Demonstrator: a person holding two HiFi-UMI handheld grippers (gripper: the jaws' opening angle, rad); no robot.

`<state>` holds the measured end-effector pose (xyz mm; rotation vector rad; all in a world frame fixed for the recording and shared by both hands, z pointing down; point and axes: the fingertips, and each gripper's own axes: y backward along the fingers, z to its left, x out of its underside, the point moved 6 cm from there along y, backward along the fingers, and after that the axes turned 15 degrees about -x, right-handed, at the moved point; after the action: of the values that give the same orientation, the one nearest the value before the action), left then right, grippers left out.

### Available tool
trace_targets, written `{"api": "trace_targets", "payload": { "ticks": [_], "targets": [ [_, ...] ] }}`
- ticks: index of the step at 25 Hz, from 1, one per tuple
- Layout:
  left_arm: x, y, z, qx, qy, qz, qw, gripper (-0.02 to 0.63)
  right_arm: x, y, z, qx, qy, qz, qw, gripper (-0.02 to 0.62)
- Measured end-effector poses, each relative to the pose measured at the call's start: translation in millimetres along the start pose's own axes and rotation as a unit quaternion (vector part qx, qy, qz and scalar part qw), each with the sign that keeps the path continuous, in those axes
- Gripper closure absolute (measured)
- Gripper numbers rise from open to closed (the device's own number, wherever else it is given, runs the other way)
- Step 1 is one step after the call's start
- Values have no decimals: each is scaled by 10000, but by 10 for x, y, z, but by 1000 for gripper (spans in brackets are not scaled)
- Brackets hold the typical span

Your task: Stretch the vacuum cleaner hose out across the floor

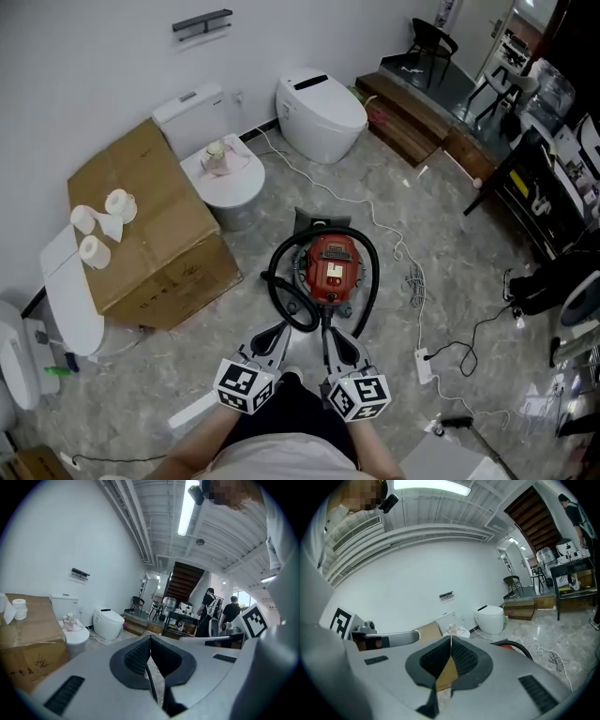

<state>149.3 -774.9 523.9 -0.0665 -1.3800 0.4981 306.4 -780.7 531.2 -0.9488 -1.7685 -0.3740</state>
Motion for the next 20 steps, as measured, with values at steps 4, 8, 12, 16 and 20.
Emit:
{"api": "trace_targets", "payload": {
  "ticks": [4,8,12,16,20],
  "targets": [
    [23,-91,23,-75,43,8,10000,598,-6,-60,-118,-8,50,64,10000,578],
    [78,-103,69,-91,3,168,9998,598,61,-46,-139,76,-106,120,9998,578],
    [113,-187,132,-6,23,299,9996,598,121,-73,-186,237,-196,162,9994,578],
    [32,-283,206,138,-116,335,9993,598,44,-147,-204,384,-224,108,9990,578],
    [-36,-407,306,274,-301,300,9987,598,-38,-288,-279,433,-159,102,9989,578]
  ]
}}
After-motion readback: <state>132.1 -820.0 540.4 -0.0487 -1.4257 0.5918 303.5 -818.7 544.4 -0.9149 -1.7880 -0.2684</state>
